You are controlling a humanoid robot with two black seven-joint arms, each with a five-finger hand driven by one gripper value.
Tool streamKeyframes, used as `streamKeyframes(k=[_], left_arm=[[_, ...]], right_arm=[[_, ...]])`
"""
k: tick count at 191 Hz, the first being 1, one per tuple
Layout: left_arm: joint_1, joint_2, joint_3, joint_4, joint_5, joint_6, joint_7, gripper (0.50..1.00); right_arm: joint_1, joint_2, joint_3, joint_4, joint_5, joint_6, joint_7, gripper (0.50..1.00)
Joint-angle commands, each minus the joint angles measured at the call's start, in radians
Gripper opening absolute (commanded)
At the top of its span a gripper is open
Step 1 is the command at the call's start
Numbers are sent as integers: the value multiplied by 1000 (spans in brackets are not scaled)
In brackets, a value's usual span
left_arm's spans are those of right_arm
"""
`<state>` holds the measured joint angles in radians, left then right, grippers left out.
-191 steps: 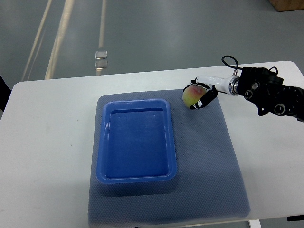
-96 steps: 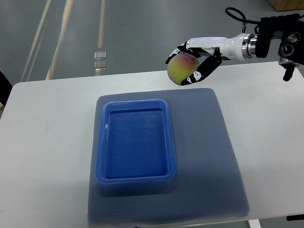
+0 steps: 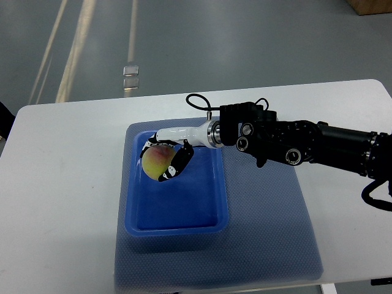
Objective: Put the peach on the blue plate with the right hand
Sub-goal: 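Carry the peach over the blue tray and lower it inside, then open the right hand to release the peach in the tray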
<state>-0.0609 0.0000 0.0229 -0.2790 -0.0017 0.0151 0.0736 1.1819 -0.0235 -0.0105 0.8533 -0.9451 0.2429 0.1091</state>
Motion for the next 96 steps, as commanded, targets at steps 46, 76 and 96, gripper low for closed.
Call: streamKeyframes(k=[46,76,96], left_arm=[[0,0,0,1,0,0,0,1000],[0,0,2,1,2,0,0,1000],[0,0,0,1,2,0,0,1000]], right_arm=[[-30,-1,-5,-22,-21,6,0,932],[10,-108,110,10,-3,21,1,932],[-1,-237,307,55,61,85,6,932]])
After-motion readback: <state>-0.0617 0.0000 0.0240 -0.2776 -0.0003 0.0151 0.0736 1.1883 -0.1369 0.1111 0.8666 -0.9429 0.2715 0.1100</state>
